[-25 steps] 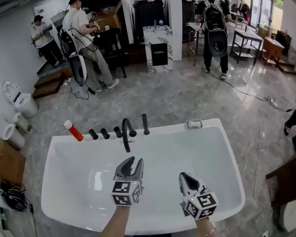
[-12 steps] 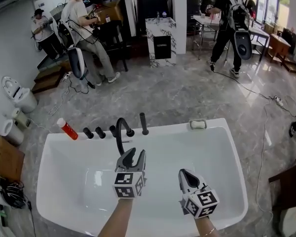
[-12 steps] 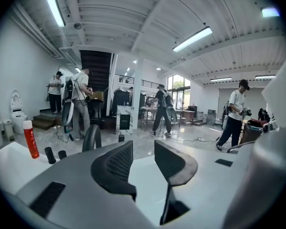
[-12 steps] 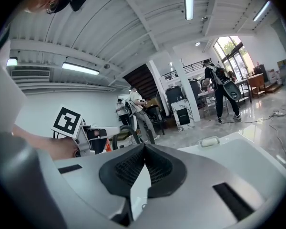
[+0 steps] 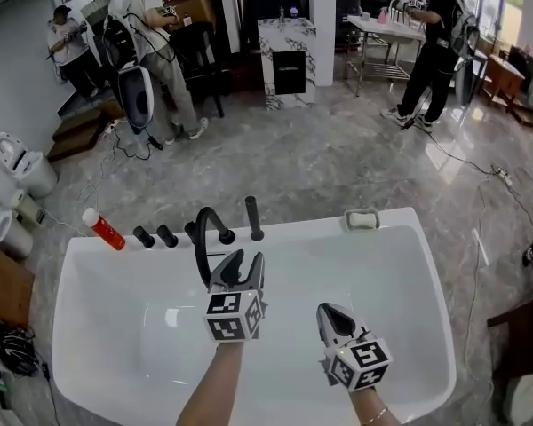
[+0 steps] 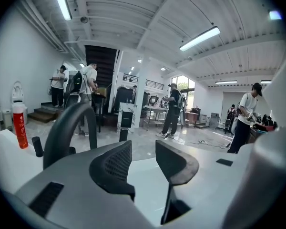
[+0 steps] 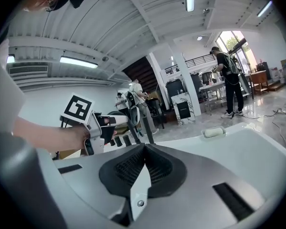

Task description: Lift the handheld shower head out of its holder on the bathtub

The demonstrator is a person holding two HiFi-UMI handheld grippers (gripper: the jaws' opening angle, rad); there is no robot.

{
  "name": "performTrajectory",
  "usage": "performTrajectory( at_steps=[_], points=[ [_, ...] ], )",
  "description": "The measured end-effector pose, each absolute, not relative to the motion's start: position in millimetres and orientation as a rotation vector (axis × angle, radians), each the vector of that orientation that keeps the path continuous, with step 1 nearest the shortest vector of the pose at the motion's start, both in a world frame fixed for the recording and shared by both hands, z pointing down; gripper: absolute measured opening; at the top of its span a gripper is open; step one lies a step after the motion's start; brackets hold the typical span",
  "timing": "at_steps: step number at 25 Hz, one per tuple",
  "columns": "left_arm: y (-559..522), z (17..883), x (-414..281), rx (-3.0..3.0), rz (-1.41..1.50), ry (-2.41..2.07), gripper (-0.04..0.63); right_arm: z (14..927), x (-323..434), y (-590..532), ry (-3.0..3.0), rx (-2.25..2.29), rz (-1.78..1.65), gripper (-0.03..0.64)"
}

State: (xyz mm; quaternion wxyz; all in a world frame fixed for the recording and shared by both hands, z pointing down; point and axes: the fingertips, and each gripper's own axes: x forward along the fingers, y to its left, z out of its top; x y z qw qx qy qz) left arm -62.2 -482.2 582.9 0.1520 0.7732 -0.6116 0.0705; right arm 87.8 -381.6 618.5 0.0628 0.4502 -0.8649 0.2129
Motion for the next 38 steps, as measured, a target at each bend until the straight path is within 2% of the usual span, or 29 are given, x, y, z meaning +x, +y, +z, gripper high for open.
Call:
performTrajectory(
  at_steps=[20, 29, 38],
  points=[
    [-601, 702, -94, 2.146, 0.352, -1.814, 0.199, 723, 55, -455, -2.564, 1.330, 0.616, 0.006],
    [-645, 744, -93, 2.122, 0.455, -1.808, 0.232, 761, 65, -459, -2.528, 1.343, 0.635, 0.006],
    [-670, 767, -87, 2.109, 0.528, -1.784, 0.230, 777, 70, -465, -2.510, 1.357, 0.655, 0.006]
  ],
)
